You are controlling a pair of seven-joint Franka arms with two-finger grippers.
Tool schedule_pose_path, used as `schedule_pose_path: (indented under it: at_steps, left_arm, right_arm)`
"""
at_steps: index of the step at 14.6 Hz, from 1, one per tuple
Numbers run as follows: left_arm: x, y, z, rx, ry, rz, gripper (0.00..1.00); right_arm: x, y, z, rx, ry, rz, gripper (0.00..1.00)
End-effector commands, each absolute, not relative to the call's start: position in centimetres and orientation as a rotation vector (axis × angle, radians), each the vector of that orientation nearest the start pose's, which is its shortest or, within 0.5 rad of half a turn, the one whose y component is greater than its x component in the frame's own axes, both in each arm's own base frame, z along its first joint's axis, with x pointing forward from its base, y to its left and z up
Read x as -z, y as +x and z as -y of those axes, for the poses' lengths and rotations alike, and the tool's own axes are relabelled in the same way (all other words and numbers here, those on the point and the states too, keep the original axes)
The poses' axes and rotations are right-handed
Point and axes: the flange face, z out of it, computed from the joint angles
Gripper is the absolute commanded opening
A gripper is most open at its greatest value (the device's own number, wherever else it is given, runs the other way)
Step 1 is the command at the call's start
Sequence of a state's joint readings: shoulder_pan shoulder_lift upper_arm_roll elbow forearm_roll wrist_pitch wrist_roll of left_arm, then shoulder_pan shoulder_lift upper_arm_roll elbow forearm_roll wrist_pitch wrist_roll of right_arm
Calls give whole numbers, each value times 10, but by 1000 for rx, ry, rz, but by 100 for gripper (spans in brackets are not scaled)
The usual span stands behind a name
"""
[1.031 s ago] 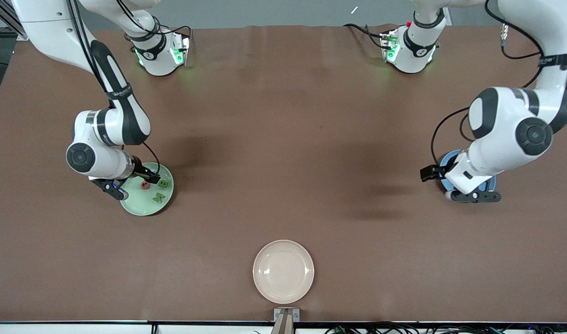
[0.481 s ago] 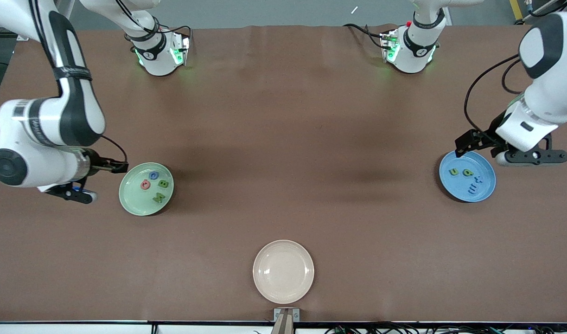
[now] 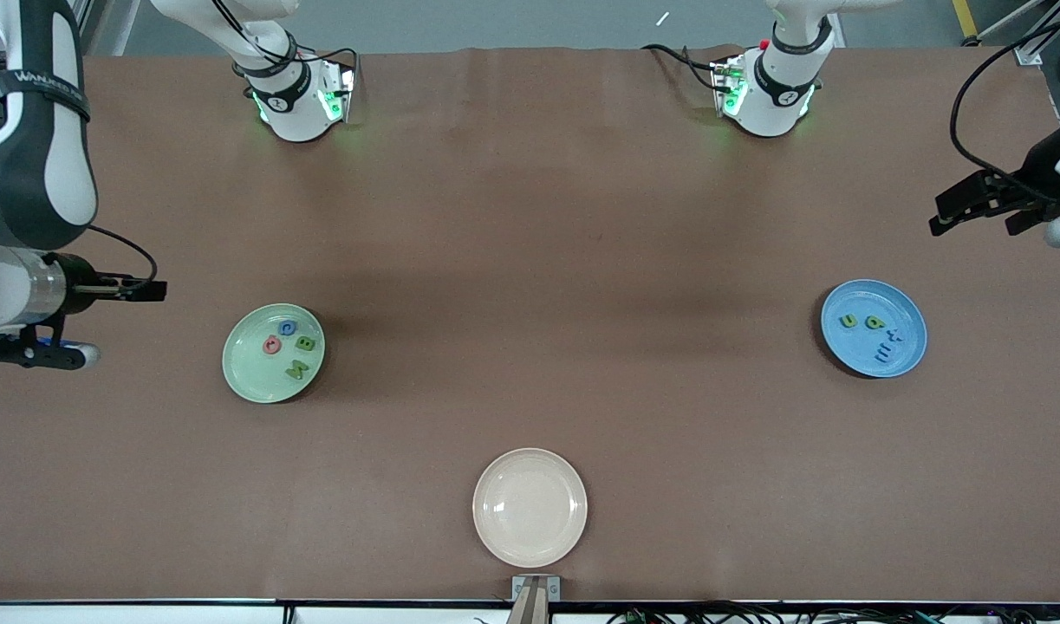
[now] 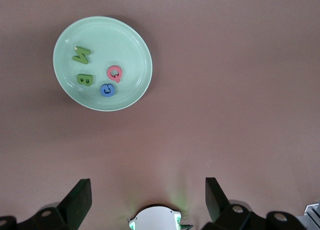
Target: Sort upper and lower case letters into plates
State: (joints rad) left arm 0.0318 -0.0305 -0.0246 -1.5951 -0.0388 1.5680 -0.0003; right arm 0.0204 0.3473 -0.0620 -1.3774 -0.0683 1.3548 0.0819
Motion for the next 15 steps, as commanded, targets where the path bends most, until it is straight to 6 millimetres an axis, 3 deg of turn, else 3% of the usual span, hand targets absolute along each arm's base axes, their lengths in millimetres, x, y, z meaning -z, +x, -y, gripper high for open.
schedule_pose_path:
  at_steps: [1,3,5,11,13,15]
  left_arm:
    - [-652,543,0,28,-3184,-16,100]
    - [-657,542,-5,42,-3168,-20,100]
    - [-657,543,-4,42,-3159,-28,100]
    - [-650,551,-3,62,-3127,-45,100]
    - [-648,555,0,74,-3127,-52,100]
    - [-648,555,1,74,-3127,-57,100]
  right_arm:
    - [-520,627,37,-528,-3192,-82,100]
    - [-542,629,57,-447,-3186,-60,100]
    - [-560,630,62,-387,-3199,-81,100]
    - [-562,629,74,-366,-3149,-123,100]
    - [-557,626,91,-369,-3072,-152,100]
    - [-555,626,88,-368,-3043,-144,100]
